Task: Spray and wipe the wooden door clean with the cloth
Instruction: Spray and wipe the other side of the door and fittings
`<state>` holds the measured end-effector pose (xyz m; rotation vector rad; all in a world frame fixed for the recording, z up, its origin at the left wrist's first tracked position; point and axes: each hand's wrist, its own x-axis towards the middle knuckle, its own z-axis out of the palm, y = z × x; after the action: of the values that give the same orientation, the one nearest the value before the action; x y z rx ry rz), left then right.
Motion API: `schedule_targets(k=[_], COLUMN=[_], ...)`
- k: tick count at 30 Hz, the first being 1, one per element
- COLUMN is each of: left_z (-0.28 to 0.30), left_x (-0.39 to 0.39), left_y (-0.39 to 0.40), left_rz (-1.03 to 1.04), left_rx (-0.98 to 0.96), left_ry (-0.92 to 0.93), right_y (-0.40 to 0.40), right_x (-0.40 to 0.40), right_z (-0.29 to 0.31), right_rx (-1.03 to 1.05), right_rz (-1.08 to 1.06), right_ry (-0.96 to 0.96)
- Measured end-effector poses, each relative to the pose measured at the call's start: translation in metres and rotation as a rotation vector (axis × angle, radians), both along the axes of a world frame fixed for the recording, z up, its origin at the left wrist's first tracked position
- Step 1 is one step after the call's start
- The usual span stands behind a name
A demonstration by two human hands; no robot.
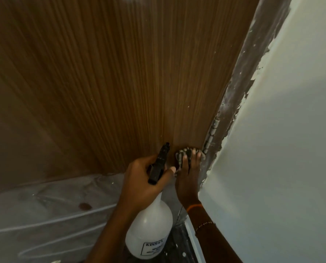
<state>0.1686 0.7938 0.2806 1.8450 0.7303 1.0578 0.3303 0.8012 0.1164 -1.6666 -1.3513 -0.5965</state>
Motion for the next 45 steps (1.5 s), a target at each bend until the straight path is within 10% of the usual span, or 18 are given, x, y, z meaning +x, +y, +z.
schedule_targets(k=[14, 28, 37, 45], left_z=[-0.037, -0.063, -0.074, -0.082], left_x=[-0.026, -0.071, -0.088, -0.113], left_y=[-0.013, -0.013, -0.010, -0.019], left_rz=[0.132, 0.252, 0.489, 0.457], left_rx=[-0.134, -0.248, -0.275, -0.268], left_ry=[0.036, -0.042, 0.142, 0.083], right_y=[0.031, 0.014, 0.036, 0.028], right_x=[0.013, 0.031, -0.046, -0.072], right_z=[0.160, 0.015, 0.139, 0.052], right_rx=[0.357, -0.222, 0.177, 0.002], right_rz=[0.138, 0.508, 0.434, 0.460], right_ry=[-0.261, -1.286, -0.937, -0.891])
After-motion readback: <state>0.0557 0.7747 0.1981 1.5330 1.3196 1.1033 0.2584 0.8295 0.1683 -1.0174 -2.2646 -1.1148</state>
